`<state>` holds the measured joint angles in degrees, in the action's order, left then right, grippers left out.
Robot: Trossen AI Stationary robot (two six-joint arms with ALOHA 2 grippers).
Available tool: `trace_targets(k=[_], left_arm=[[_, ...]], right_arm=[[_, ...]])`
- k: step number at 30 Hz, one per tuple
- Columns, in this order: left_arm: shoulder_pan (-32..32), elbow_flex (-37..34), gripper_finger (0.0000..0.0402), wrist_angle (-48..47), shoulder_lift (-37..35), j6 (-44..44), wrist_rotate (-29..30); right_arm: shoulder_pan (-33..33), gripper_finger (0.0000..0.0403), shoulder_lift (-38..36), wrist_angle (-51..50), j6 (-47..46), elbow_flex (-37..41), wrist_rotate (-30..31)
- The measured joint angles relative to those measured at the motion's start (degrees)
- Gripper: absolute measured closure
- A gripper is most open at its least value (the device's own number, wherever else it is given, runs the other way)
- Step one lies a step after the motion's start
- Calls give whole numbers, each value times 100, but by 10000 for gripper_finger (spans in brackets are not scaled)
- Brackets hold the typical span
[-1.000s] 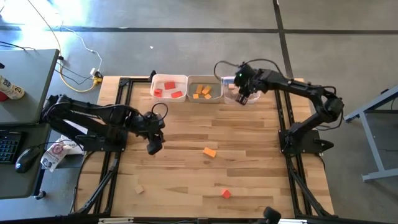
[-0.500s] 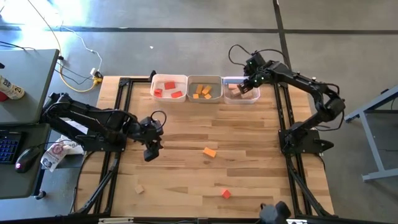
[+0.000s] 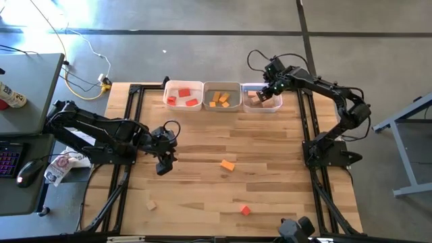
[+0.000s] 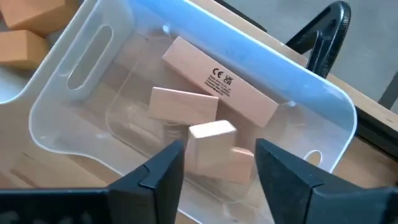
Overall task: Sort & place blocks by color
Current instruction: Put the brown block into the transparent bin, then put the orange block into the white bin
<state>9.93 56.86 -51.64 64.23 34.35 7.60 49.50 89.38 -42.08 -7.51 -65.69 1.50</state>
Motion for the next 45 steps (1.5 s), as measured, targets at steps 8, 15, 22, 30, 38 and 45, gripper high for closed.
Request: trace_targets(k=[8, 15, 22, 30, 38, 45], left_arm=[[0, 0, 229, 0, 0, 0, 13], [0, 0, 229, 0, 0, 0, 12], [0, 0, 229, 0, 0, -2, 12], [-2, 0, 229, 1, 0, -2, 11], [-4, 0, 229, 2, 0, -196, 57], [-4, 0, 229, 2, 0, -190, 68]], right_arm=[[-2, 191, 0, -201, -159, 0, -706], [-329, 190, -2, -696, -249, 0, -1502], [-1161, 190, -7, -964, -199, 0, -1504], [-2432, 190, -7, -1010, -288, 0, -1554], [-3712, 190, -9, -1041, -482, 0, -1561], [-4619, 190, -11, -1005, -553, 0, -1563]])
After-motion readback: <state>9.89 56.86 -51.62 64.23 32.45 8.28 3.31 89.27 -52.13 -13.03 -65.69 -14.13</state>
